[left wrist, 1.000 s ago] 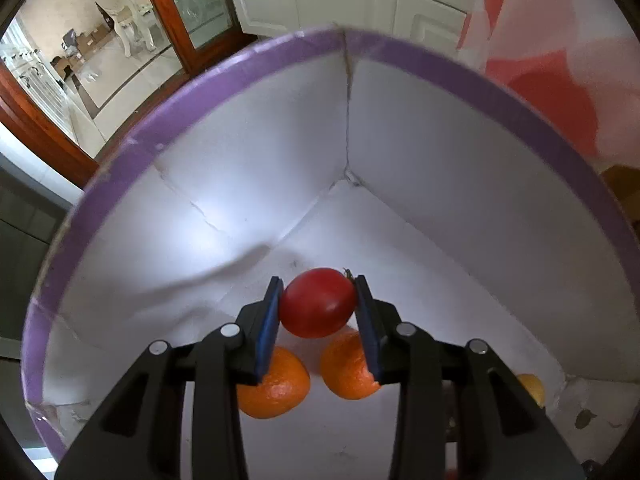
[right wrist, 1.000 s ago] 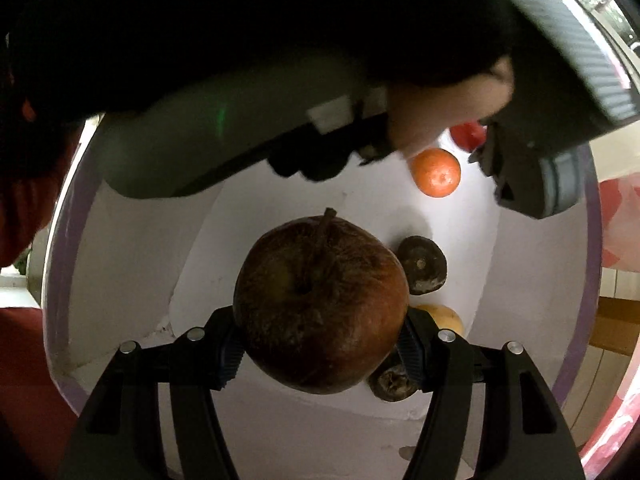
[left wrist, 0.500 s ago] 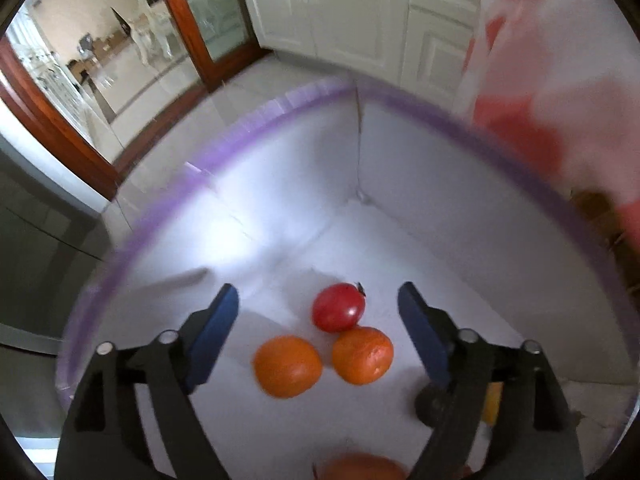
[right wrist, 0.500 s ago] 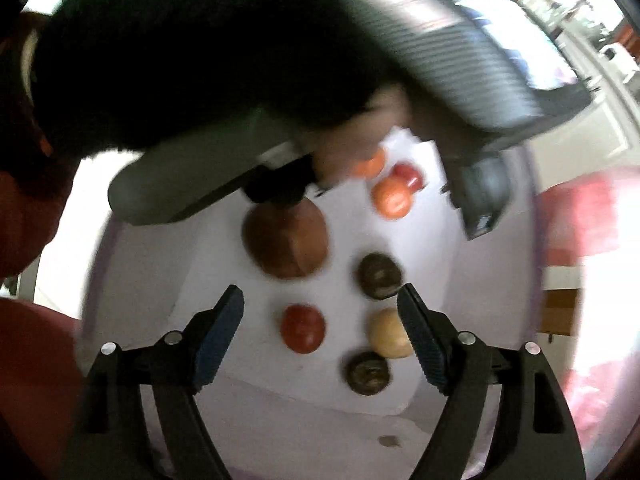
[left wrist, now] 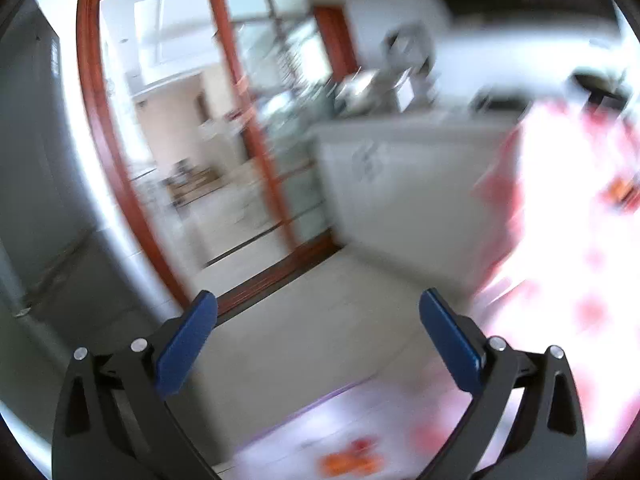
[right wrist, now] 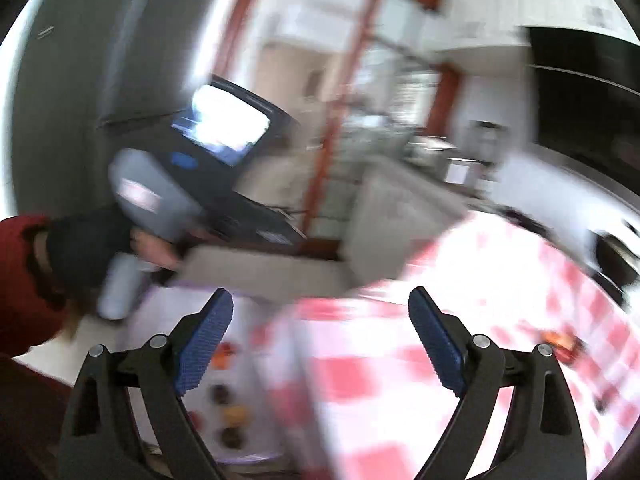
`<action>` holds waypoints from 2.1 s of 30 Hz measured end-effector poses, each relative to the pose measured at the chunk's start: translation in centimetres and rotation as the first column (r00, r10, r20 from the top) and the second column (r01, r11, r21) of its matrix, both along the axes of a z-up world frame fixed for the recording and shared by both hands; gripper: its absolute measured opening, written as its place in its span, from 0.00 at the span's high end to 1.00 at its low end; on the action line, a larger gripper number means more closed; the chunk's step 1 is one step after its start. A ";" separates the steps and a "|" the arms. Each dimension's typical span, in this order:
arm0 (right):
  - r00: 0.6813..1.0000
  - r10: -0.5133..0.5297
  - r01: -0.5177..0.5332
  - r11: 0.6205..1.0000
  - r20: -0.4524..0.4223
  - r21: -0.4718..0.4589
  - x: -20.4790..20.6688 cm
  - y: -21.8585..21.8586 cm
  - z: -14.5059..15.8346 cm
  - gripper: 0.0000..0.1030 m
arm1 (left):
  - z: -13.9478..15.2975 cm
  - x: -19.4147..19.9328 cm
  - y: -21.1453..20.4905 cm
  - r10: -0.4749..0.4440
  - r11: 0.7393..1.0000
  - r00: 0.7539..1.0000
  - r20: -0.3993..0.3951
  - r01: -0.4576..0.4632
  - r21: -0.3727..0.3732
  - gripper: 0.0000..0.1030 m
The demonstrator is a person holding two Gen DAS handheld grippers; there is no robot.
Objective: Organize fruits
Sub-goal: 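Move both open grippers back toward the fruits on the checked cloth, then grasp the dark round fruit lying apart on the cloth with the right gripper, then grasp the dark oval plum with the left gripper while the right holds its dark fruit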
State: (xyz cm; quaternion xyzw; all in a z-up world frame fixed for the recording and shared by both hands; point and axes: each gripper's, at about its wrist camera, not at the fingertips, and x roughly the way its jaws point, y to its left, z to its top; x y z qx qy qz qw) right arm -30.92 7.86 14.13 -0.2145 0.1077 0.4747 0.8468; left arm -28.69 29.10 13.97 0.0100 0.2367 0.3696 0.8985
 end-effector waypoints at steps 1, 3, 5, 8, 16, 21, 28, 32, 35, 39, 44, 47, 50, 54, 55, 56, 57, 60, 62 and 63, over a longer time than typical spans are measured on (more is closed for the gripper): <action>0.999 -0.047 0.047 0.999 -0.003 0.015 1.0 -1.0 0.2 0.16 | 1.2 1.0 -1.7 -0.064 0.997 0.997 0.050 0.066 -0.028 0.01; 0.974 -0.221 0.224 0.973 -0.056 0.055 5.5 -5.3 0.4 0.16 | 2.3 3.8 -4.5 -0.194 0.974 0.975 0.112 0.205 -0.098 0.01; 0.925 -0.357 0.368 0.927 -0.134 0.076 9.6 -8.9 0.0 0.16 | 2.1 8.5 -8.1 -0.312 0.926 0.941 0.132 0.332 -0.180 0.02; 0.815 -0.506 0.547 0.832 -0.281 0.089 16.3 -15.4 -1.8 0.16 | 0.5 16.2 -14.2 -0.441 0.858 0.891 0.109 0.454 -0.242 0.02; 0.563 -0.702 0.781 0.624 -0.436 0.004 29.7 -27.4 -6.6 0.16 | -5.0 34.0 -22.6 -0.475 0.804 0.872 0.122 0.486 -0.343 0.02; 0.461 -0.695 0.822 0.568 -0.551 -0.028 35.6 -31.8 -8.7 0.16 | -7.6 38.8 -22.7 -0.414 0.708 0.888 0.200 0.452 -0.543 0.02; 0.382 -0.714 0.853 0.517 -0.587 -0.074 42.7 -33.2 -9.8 0.17 | -8.9 38.4 -21.0 -0.466 0.647 0.847 0.257 0.524 -0.554 0.02; 0.317 -0.740 0.872 0.473 -0.593 -0.124 47.9 -32.8 -11.0 0.26 | -8.8 38.2 -20.7 -0.469 0.656 0.847 0.251 0.525 -0.542 0.02; 0.299 -0.763 0.872 0.463 -0.573 -0.162 50.8 -31.9 -11.5 0.30 | -9.5 38.8 -20.2 -0.461 0.642 0.858 0.227 0.499 -0.583 0.02; 0.260 -0.788 0.874 0.438 -0.558 -0.211 54.0 -31.5 -12.1 0.41 | -9.8 38.9 -19.8 -0.445 0.638 0.868 0.219 0.479 -0.603 0.02; 0.254 -0.829 0.865 0.426 -0.499 -0.267 55.1 -30.8 -12.8 0.49 | -9.9 39.1 -19.9 -0.452 0.642 0.868 0.204 0.476 -0.601 0.02; 0.270 -0.842 0.863 0.427 -0.467 -0.270 54.4 -30.5 -12.7 0.60 | -9.9 39.1 -20.0 -0.457 0.648 0.867 0.198 0.477 -0.594 0.02; 0.296 -0.836 0.871 0.435 -0.463 -0.227 52.4 -30.3 -12.0 0.60 | -9.9 39.0 -20.3 -0.465 0.657 0.865 0.186 0.479 -0.582 0.02; 0.362 -0.736 0.862 0.498 -0.573 -0.096 48.1 -30.4 -10.8 0.60 | -9.9 39.1 -20.7 -0.480 0.664 0.861 0.168 0.482 -0.571 0.02; 0.371 -0.721 0.861 0.504 -0.586 -0.075 47.4 -30.3 -10.7 0.60 | -9.9 39.1 -20.8 -0.486 0.666 0.858 0.165 0.486 -0.566 0.02; 0.380 -0.700 0.861 0.507 -0.605 -0.046 46.6 -30.3 -10.8 0.60 | -9.8 39.1 -21.1 -0.493 0.671 0.855 0.159 0.491 -0.556 0.02; 0.391 -0.665 0.857 0.515 -0.636 -0.011 45.9 -30.3 -11.0 0.60 | -9.8 39.1 -21.3 -0.502 0.672 0.851 0.156 0.497 -0.548 0.02; 0.404 -0.641 0.855 0.519 -0.652 0.020 45.2 -30.1 -11.4 0.60 | -9.7 39.1 -21.9 -0.520 0.683 0.842 0.143 0.511 -0.522 0.02; 0.410 -0.638 0.854 0.519 -0.651 0.030 45.1 -29.6 -11.2 0.60 | -9.6 39.2 -22.2 -0.530 0.685 0.838 0.132 0.515 -0.515 0.02; 0.404 -0.622 0.852 0.523 -0.671 0.028 45.1 -29.7 -11.7 0.60 | -9.7 39.3 -22.2 -0.531 0.686 0.838 0.128 0.513 -0.517 0.02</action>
